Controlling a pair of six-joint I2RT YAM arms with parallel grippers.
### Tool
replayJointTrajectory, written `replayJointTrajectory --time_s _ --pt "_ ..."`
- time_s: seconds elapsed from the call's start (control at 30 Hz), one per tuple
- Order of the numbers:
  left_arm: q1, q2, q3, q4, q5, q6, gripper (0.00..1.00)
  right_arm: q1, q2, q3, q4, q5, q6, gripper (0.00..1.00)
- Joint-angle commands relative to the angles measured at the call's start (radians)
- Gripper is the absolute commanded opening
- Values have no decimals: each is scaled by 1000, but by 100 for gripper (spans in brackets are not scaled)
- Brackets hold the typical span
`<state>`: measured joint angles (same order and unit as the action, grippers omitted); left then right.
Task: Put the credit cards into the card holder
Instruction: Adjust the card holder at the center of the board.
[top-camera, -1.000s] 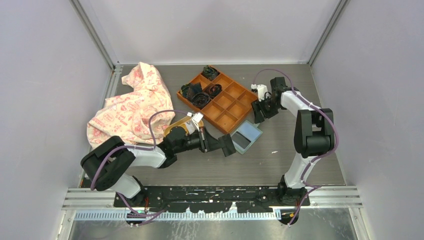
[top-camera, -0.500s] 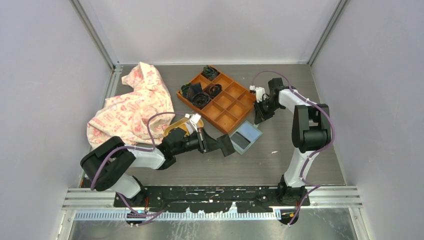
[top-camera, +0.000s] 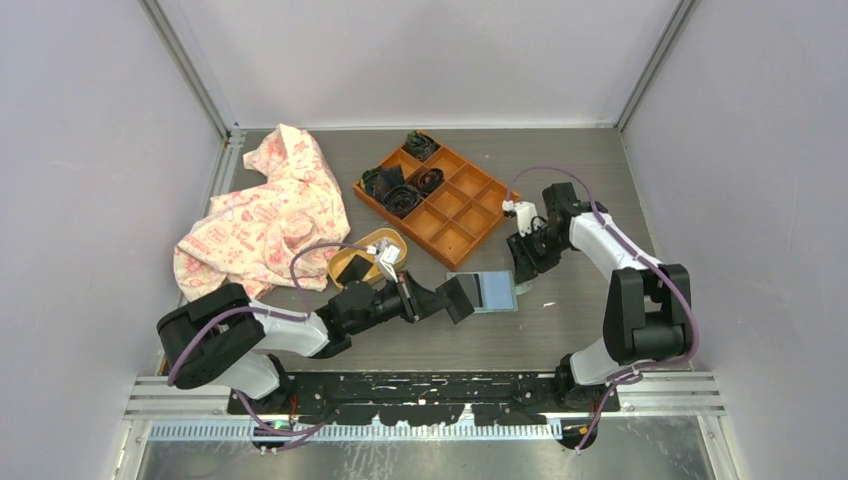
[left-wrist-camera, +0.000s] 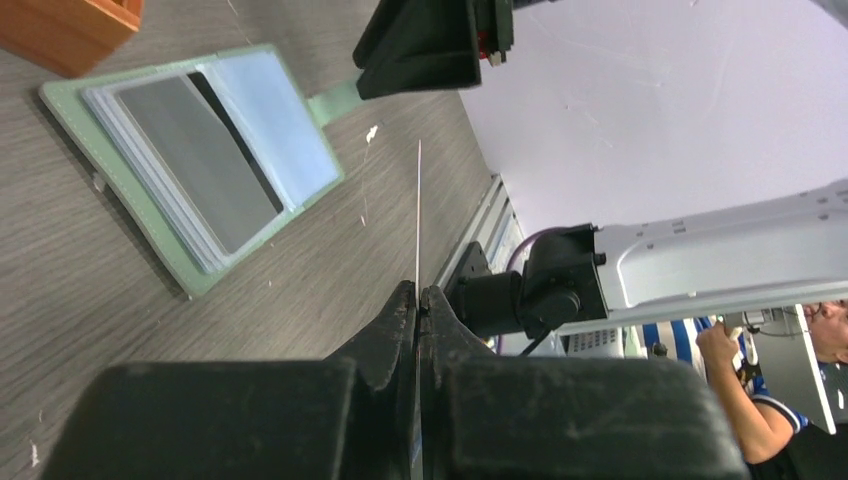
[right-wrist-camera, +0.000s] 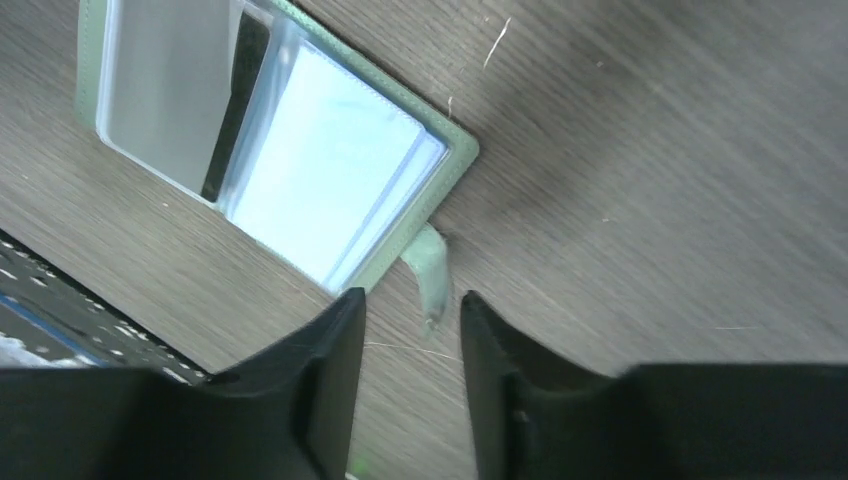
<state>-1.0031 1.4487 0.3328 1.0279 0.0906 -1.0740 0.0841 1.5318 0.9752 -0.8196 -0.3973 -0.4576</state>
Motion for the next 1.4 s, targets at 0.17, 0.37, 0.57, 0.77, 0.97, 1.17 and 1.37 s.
replayJointTrajectory --time_s 0.17,0.37,0.57,0.77,0.97,1.17,1.37 --pt "18 34 41 68 -18 85 0 -4 -174 75 76 -115 -31 83" --pt "62 -2 0 49 52 135 0 71 -63 42 69 -379 -373 91" --pt "74 -159 -40 -176 58 214 0 218 -1 -9 295 -230 -473 92" --pt "73 -291 -92 -313 13 246 0 287 98 17 338 -112 -418 85" --pt "74 -318 -103 -336 34 248 0 319 165 63 265 -89 -423 75" --pt "74 -322 -104 -331 80 238 0 368 188 104 141 -109 -445 64" --pt "72 -315 -106 -305 106 212 0 469 190 149 40 -113 -374 54"
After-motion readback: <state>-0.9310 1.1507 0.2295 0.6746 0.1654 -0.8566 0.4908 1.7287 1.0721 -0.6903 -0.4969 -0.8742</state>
